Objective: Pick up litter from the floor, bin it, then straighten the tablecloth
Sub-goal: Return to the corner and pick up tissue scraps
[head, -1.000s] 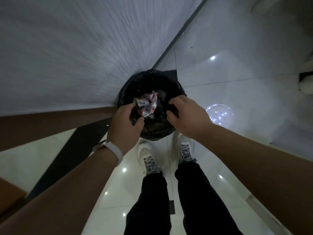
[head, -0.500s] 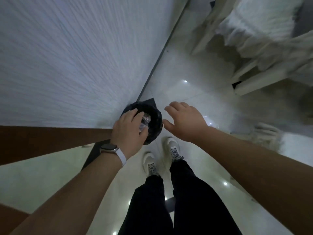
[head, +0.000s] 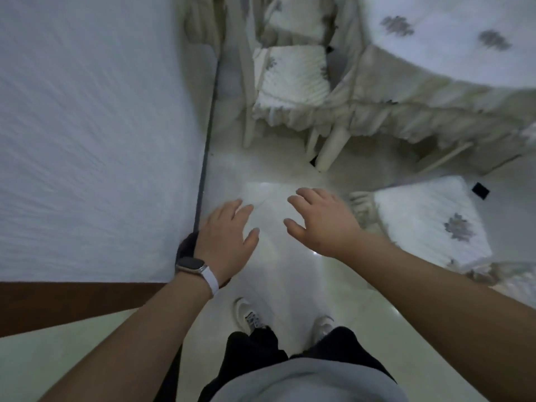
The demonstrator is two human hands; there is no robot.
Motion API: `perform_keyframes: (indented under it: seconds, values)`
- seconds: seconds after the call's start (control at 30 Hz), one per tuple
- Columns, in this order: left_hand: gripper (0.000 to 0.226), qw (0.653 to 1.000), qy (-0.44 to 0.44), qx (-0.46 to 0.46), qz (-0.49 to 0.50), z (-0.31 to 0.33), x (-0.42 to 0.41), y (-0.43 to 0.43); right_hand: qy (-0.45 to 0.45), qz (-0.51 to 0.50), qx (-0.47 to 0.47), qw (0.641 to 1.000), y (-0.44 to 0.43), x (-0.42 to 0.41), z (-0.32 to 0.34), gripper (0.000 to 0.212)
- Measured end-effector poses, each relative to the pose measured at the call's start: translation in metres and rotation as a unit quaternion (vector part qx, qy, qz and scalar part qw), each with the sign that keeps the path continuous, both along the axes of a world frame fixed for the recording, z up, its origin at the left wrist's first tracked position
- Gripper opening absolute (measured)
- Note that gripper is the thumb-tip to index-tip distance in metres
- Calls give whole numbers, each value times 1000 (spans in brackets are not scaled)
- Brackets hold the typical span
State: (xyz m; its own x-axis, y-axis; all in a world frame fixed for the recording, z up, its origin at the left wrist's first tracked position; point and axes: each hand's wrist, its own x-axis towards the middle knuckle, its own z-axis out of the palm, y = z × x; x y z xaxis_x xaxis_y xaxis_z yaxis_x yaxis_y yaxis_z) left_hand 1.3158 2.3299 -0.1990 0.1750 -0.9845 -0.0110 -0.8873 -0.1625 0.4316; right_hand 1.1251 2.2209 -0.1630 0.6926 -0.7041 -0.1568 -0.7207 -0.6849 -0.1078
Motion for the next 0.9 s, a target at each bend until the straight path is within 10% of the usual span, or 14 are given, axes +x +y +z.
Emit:
perform_keyframes:
  seconds: [0.9]
  values:
    - [47, 904, -64, -135, -400, 131, -503, 27, -60, -423, -118, 897, 231, -539, 121, 51]
